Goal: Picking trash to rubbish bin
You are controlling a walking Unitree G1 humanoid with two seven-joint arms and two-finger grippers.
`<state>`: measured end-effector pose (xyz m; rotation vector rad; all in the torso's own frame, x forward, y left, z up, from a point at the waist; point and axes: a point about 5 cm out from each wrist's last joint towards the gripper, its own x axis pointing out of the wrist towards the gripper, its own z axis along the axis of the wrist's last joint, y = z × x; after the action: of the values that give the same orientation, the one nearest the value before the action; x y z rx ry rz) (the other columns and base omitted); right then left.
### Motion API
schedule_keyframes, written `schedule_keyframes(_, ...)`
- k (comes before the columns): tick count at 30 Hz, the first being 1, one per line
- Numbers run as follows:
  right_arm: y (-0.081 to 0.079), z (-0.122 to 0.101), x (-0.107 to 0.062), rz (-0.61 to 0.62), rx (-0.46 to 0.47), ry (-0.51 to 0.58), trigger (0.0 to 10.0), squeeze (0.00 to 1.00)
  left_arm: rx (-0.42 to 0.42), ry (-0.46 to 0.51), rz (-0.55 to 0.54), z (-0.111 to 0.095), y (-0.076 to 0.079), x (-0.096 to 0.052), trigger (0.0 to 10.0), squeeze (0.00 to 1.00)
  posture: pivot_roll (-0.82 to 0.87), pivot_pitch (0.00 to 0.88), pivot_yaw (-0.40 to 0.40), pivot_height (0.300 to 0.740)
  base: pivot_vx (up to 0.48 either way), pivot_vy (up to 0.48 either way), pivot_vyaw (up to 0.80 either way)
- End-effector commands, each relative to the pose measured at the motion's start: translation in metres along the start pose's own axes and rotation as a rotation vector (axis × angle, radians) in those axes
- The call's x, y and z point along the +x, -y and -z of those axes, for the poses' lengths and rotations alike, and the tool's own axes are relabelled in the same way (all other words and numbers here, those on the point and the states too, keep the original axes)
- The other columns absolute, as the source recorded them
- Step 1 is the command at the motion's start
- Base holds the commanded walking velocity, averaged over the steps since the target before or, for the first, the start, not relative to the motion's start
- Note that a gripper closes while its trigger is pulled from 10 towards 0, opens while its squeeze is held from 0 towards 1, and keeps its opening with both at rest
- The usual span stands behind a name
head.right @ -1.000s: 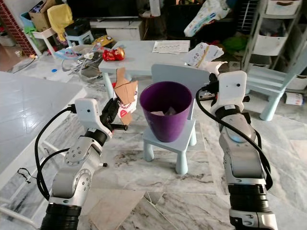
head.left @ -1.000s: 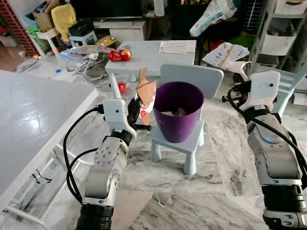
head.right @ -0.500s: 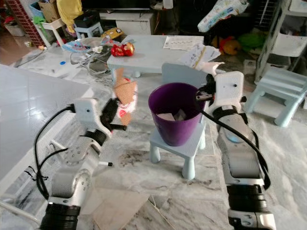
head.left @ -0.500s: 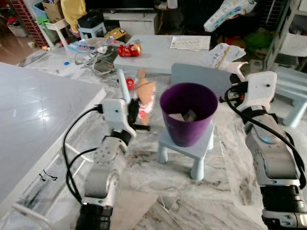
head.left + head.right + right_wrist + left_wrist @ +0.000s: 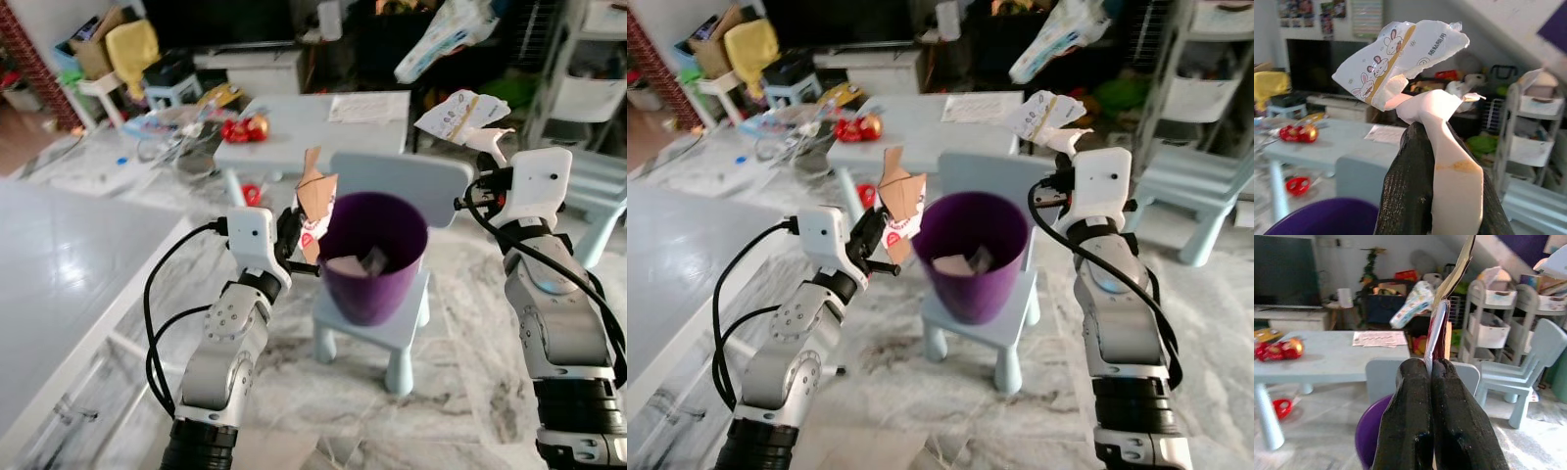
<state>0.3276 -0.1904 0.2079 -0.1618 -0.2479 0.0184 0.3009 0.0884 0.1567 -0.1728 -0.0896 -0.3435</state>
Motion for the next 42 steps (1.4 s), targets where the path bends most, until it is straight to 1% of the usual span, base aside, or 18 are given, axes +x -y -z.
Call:
schedule_keyframes(1,-0.008,-0.004,0.001,-0.020,0.007,0.015,10.0,0.00,0.017,-0.001,-0.022,-0.002,-0.008,-0.002,10.0,0.00,-0.08,0.060,0.098,0.740,0.409,0.000,-0.50)
schedule_keyframes(9,-0.008,-0.004,0.001,-0.025,0.002,0.017,10.0,0.00,0.019,-0.006,-0.021,-0.001,-0.008,-0.002,10.0,0.00,-0.09,0.060,0.099,0.740,0.405,0.000,0.00)
schedule_keyframes(13,-0.009,-0.004,0.001,-0.038,-0.016,0.017,10.0,0.00,0.019,-0.009,-0.020,0.000,-0.008,-0.002,10.0,0.00,-0.09,0.061,0.098,0.740,0.400,0.000,0.00)
schedule_keyframes(15,-0.010,-0.003,0.001,-0.045,-0.026,0.015,10.0,0.00,0.019,-0.010,-0.020,0.000,-0.008,-0.002,10.0,0.00,-0.09,0.061,0.098,0.740,0.390,0.000,0.70)
schedule_keyframes(22,-0.010,-0.003,0.000,-0.042,-0.014,0.017,10.0,0.00,0.019,-0.015,-0.023,0.001,-0.007,-0.002,10.0,0.00,-0.09,0.063,0.097,0.740,0.372,0.000,0.74)
schedule_keyframes(32,-0.009,-0.002,0.000,-0.035,-0.007,0.013,10.0,0.00,0.019,-0.025,-0.024,0.003,-0.007,-0.002,10.0,0.00,-0.09,0.064,0.097,0.740,0.318,0.000,0.00)
schedule_keyframes(34,-0.009,-0.002,0.000,-0.035,-0.006,0.012,10.0,0.00,0.015,-0.026,-0.025,0.003,-0.007,-0.002,10.0,0.00,-0.09,0.064,0.097,0.740,0.000,0.000,0.00)
schedule_keyframes(36,-0.010,0.000,0.000,-0.035,-0.005,0.003,10.0,0.00,0.023,-0.048,-0.020,0.007,-0.006,-0.002,10.0,0.00,-0.09,0.064,0.097,0.740,0.000,0.000,0.00)
schedule_keyframes(40,-0.019,0.013,-0.002,-0.051,0.021,-0.063,10.0,0.00,0.048,-0.130,-0.002,0.025,-0.009,-0.005,10.0,0.00,-0.09,0.063,0.096,0.740,0.000,0.000,0.00)
schedule_keyframes(41,-0.025,0.021,-0.005,-0.068,0.039,-0.098,10.0,0.00,0.074,-0.176,0.004,0.036,-0.013,-0.008,10.0,0.00,-0.09,0.063,0.096,0.740,0.000,0.000,0.00)
schedule_keyframes(42,-0.029,0.025,-0.006,-0.077,0.049,-0.115,10.0,0.00,0.086,-0.200,0.008,0.042,-0.015,-0.010,10.0,0.00,-0.09,0.063,0.096,0.740,0.000,0.000,0.00)
